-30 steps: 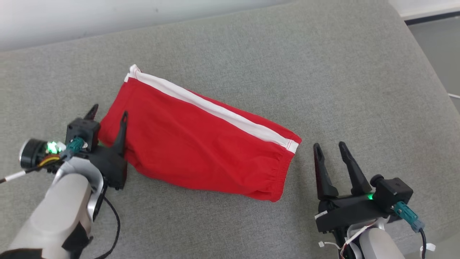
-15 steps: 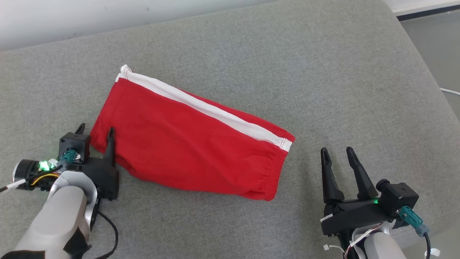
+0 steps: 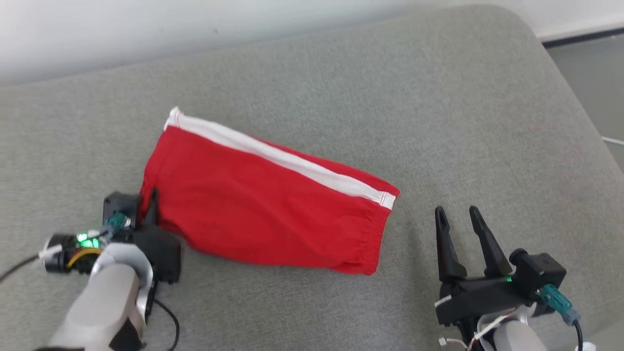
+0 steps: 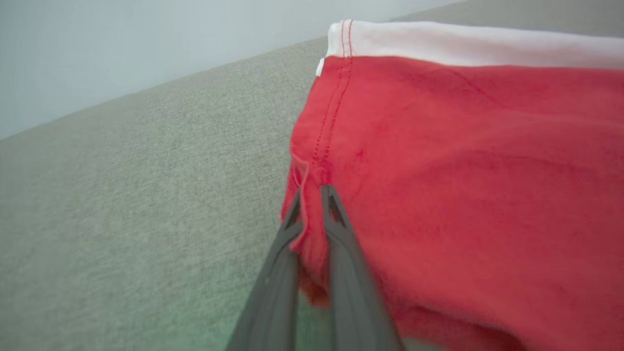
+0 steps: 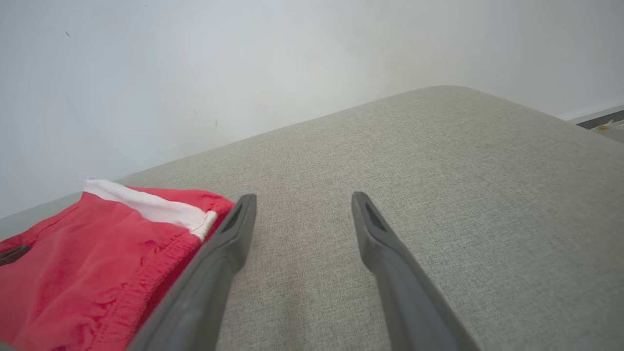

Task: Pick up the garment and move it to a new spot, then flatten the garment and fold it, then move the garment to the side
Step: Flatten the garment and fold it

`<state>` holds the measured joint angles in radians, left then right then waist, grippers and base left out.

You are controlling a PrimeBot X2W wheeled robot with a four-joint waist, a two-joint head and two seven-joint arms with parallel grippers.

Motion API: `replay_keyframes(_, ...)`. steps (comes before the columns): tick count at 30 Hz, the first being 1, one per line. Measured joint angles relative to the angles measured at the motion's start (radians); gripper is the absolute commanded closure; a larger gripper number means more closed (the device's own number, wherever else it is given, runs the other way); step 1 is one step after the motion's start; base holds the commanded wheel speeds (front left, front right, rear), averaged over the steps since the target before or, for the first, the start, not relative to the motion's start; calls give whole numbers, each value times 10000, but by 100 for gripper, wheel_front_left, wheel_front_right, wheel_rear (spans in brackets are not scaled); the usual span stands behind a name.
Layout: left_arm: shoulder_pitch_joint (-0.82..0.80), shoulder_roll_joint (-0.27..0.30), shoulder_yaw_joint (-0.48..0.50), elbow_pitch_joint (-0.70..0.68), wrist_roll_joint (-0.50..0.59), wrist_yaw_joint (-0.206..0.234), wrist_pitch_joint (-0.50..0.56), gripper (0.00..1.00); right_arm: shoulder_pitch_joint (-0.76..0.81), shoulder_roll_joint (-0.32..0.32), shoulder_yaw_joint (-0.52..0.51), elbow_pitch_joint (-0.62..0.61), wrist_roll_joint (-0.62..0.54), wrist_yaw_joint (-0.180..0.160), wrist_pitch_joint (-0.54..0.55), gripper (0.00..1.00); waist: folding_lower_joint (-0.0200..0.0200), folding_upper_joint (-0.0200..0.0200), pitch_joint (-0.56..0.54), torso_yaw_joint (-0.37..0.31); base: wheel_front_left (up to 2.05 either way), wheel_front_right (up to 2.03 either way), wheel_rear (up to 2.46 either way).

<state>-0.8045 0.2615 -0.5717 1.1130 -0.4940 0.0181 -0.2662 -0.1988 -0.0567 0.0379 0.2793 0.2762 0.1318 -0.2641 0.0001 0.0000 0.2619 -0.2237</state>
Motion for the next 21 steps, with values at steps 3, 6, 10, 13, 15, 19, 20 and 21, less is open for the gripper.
replay_keyframes(3,524,-40,426,-466,-128,351,12,100,175,12,-61,73,-2,2,0,0,0,0,-252,115,0,0,0)
replay_keyframes(6,1213,-121,832,-1060,-186,604,36,100,378,19,-111,178,-8,0,0,0,-1,0,-557,247,0,0,0)
replay_keyframes(10,2269,-192,1241,-1827,-132,750,36,100,618,33,-140,276,-52,2,0,0,-1,0,-1006,442,0,0,0)
replay_keyframes(13,3008,-207,1670,-2297,-69,853,36,100,791,36,-153,336,-82,0,0,0,-2,-1,-1345,588,0,0,0)
replay_keyframes(15,3714,-291,2063,-2667,-4,968,36,100,966,40,-163,380,-128,0,0,0,-2,0,-1656,728,0,0,0)
replay_keyframes(19,4471,-476,2447,-3045,184,1016,36,100,1174,40,-146,454,-157,0,0,0,-2,-1,-1996,906,0,0,0)
replay_keyframes(20,4622,-522,2543,-3126,224,1051,36,100,1205,42,-128,479,-178,0,0,0,-2,-1,-2061,949,0,0,0)
replay_keyframes(21,4773,-569,2665,-3202,257,1053,36,100,1233,42,-117,495,-207,2,0,0,-2,-1,-2121,990,0,0,0)
